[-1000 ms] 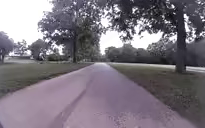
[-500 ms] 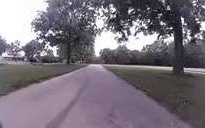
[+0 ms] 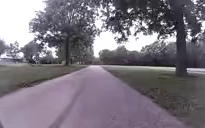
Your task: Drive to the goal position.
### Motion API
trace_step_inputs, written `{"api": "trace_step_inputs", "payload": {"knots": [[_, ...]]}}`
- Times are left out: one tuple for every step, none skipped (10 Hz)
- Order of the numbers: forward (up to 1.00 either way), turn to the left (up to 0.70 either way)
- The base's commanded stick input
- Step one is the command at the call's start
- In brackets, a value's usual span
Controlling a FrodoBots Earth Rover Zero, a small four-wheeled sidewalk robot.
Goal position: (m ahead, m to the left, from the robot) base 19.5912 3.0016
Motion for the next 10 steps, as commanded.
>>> {"api": "trace_step_inputs", "payload": {"knots": [[0.7, -0.01], [0.7, 0.0], [0.7, 0.0], [0.7, 0.0], [0.7, 0.0], [0.7, 0.0], [0.7, 0.0], [0.7, 0.0], [0.7, 0.0], [0.7, 0.0]]}}
